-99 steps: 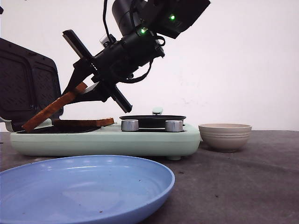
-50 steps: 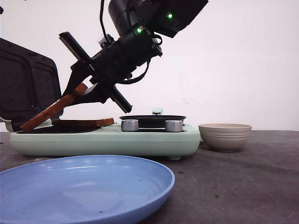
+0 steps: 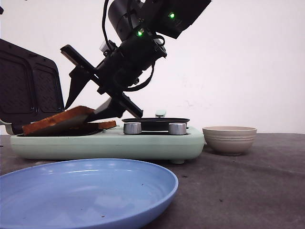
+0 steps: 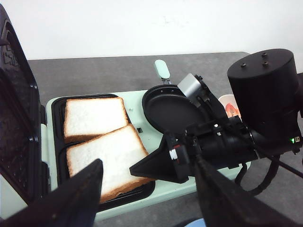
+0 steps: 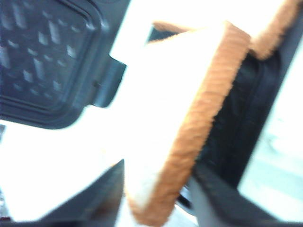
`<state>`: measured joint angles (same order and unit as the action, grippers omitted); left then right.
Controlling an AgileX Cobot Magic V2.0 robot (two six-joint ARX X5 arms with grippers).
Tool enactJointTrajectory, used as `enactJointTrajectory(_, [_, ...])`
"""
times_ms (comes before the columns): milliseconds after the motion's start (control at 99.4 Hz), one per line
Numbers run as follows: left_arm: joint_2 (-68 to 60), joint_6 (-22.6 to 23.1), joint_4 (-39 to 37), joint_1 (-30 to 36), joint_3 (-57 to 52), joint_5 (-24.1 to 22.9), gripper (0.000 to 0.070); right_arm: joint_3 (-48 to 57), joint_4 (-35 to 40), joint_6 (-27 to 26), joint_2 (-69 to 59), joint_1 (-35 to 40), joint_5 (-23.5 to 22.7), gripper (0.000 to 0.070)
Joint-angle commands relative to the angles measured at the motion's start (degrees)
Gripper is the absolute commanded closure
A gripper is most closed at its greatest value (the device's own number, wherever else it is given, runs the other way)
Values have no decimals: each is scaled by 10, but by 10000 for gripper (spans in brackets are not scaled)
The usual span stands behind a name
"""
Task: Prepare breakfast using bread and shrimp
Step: 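Lower the bread onto the nearer press plate and open the right gripper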
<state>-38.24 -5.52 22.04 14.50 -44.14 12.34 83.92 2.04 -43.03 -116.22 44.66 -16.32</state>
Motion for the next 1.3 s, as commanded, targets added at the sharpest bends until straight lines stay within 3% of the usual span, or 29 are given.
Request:
enactJointTrajectory(0, [-3,3,-6,1,-5,2,376,16,-3,22,-14,7,10,391])
enactJointTrajectory(995, [-3,3,-6,1,-5,2,376,34,68,83,-12,9,-2,392])
enactJointTrajectory(1287, [-3,3,-6,1,-5,2,376,100,157,152,-6,5,5,392])
